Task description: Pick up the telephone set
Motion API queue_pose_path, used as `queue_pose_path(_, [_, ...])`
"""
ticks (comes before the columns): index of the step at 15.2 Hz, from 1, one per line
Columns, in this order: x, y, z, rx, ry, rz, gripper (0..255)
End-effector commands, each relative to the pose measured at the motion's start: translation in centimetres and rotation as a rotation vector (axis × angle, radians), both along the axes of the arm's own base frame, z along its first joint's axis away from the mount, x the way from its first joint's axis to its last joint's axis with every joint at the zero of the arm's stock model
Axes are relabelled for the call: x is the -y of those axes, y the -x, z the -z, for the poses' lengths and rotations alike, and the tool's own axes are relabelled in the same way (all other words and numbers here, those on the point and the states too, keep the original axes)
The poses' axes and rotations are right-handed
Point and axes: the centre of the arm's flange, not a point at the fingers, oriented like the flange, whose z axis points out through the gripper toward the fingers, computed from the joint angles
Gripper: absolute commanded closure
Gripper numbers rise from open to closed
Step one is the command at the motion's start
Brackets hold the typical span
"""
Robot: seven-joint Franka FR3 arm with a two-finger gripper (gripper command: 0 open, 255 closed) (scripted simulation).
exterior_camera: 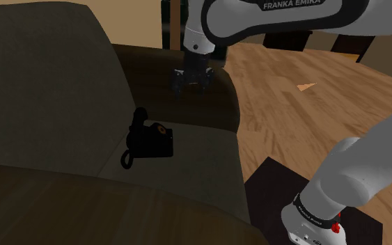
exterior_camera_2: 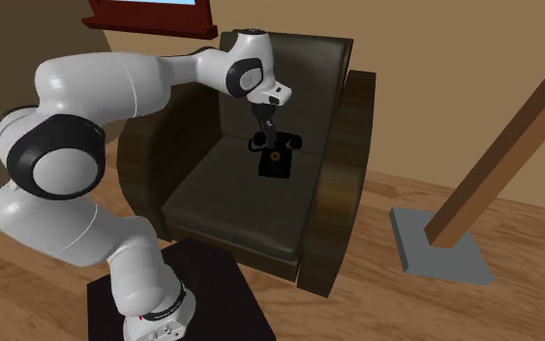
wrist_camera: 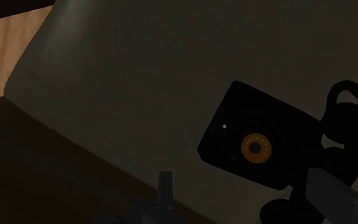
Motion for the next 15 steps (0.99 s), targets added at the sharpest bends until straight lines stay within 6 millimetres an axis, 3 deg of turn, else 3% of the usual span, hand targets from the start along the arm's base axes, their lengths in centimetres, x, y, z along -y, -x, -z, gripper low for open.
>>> queue_pose_path(1, [-2.0, -2.0, 0.9, -0.011, -0.001, 0.035, 0])
queue_pose_path(10, [-9.2, -11.3, 5.1, -0.057, 0.003, 0.178, 0])
queue_pose_path(15, [-12.2, -16.1, 7.3, -0.08, 0.005, 0.248, 0])
